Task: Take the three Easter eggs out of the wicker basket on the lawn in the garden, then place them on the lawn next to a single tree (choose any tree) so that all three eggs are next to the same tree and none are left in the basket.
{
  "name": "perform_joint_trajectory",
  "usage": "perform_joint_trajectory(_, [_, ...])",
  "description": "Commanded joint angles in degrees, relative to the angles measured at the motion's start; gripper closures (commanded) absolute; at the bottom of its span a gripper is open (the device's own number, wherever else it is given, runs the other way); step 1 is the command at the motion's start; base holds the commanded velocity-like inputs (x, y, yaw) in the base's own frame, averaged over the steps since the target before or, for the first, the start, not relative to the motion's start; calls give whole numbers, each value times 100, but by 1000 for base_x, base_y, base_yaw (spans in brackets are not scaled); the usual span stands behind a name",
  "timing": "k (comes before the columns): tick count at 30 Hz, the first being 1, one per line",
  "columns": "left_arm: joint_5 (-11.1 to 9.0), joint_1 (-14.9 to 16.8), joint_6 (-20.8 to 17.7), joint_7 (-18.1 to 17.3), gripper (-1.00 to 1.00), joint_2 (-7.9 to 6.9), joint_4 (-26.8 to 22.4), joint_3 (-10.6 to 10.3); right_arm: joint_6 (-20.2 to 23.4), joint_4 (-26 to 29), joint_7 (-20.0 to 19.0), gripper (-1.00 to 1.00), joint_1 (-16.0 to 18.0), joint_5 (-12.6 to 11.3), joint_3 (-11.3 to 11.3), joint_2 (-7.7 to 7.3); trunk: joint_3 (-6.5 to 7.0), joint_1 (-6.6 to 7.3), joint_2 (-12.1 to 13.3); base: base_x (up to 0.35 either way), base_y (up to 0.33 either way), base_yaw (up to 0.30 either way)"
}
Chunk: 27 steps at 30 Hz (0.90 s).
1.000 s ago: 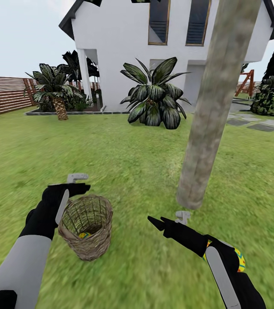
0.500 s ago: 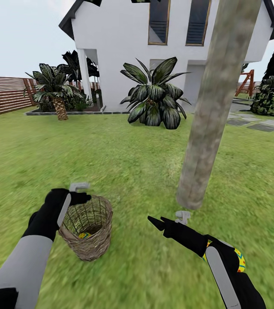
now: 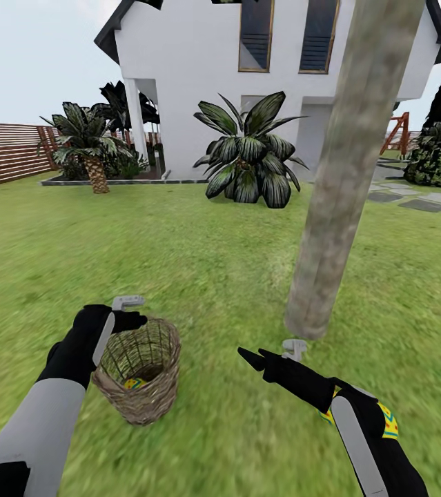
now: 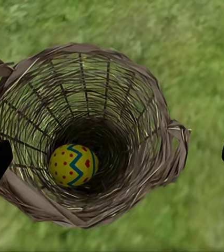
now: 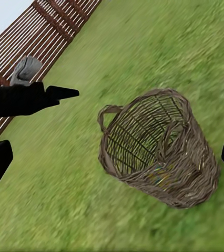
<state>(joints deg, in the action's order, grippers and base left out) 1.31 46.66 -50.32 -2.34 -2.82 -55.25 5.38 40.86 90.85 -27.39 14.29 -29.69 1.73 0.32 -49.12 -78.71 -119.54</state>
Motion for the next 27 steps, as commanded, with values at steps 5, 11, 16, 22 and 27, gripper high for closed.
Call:
perform_joint_trajectory(5, [36, 8, -50, -29, -100, 0, 2, 10, 36, 3, -3, -100, 4, -19, -6, 3, -5, 0, -2, 39, 0, 0])
perform_joint_trajectory(11, [44, 10, -62, -30, -100, -6, 5, 9, 36, 3, -3, -100, 4, -19, -6, 3, -5, 0, -2, 158, 30, 0])
perform_joint_trajectory(16, [38, 10, -61, -30, -100, -8, 4, 10, 36, 3, -3, -100, 4, -19, -6, 3, -5, 0, -2, 57, 14, 0])
perform_joint_trajectory(22, [37, 10, -59, -30, -100, -8, 5, 13, 36, 3, -3, -100, 4, -19, -6, 3, -5, 0, -2, 10, 94, 0])
perform_joint_trajectory(27, [40, 10, -57, -30, -100, -8, 5, 8, 36, 3, -3, -100, 4, -19, -6, 3, -5, 0, -2, 3, 49, 0])
